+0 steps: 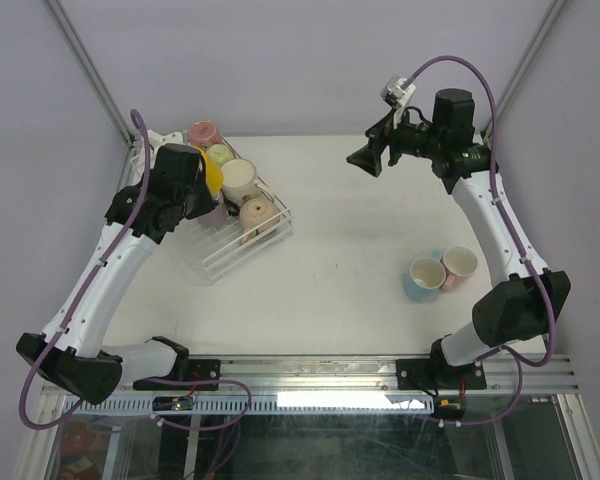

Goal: Load the cups into the dish rack
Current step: Place the cup on the dish rack.

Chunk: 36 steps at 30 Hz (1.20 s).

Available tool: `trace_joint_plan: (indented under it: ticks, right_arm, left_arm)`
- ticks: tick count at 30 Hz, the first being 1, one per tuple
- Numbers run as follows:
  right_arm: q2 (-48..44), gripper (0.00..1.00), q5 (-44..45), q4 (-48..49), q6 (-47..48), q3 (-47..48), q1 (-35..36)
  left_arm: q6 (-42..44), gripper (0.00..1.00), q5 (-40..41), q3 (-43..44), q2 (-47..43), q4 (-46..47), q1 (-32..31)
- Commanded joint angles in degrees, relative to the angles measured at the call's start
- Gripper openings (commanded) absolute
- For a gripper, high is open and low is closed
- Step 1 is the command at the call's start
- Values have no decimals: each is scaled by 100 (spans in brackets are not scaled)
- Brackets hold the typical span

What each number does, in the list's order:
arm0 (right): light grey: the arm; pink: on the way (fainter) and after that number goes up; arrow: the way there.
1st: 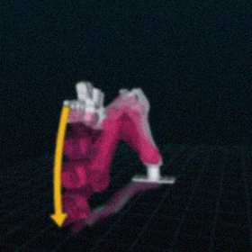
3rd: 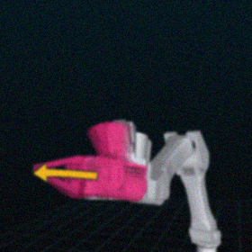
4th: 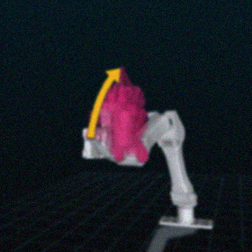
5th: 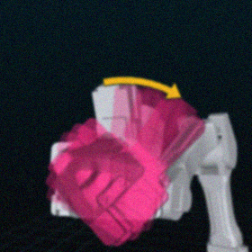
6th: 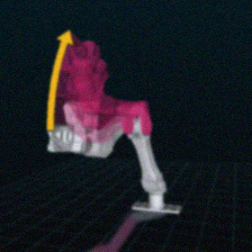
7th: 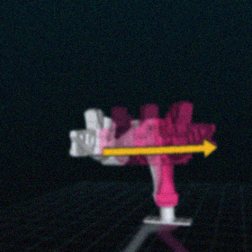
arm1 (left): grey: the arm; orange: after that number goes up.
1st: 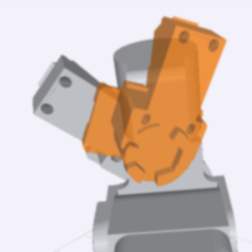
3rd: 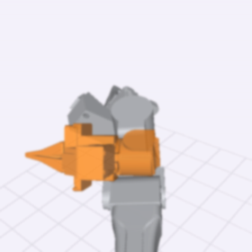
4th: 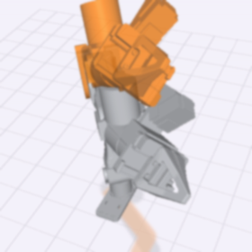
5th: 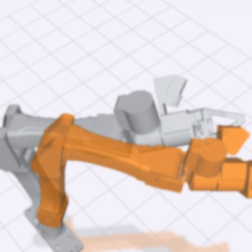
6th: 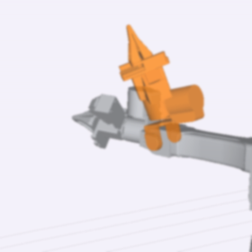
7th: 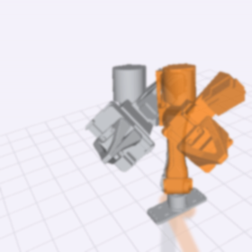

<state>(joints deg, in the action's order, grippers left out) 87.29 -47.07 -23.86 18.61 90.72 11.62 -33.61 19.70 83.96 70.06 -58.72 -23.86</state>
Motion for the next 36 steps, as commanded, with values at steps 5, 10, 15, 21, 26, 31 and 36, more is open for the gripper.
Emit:
trace_joint_plan:
  ticks: [5, 10, 15, 21, 26, 31, 36]
  right_arm:
    - [-88, 89, 57, 120, 149, -94, -19]
    - [-145, 89, 75, 126, 178, -194, -18]
    - [-185, 89, 59, 153, 175, -283, -19]
    - [-271, 89, 71, 174, 196, -421, -16]
    - [-315, 89, 86, 180, 219, -491, -18]
    - [-318, 89, 86, 204, 231, -519, -19]
    - [-333, 89, 102, 209, 237, -563, -19]
  left_arm:
    - [-650, 0, -6, -644, -292, 1149, 182]
    - [-860, 0, -37, -923, -318, 1310, 324]
    - [-979, 0, -157, -1074, -263, 1405, 447]
    - [-1143, 0, -186, -1311, -175, 1564, 544]
    - [-1559, 0, -266, -1462, -98, 1583, 610]
    - [-2471, 0, -475, -1821, -103, 1541, 604]
    - [-3182, 0, -766, -1963, 77, 1381, 610]
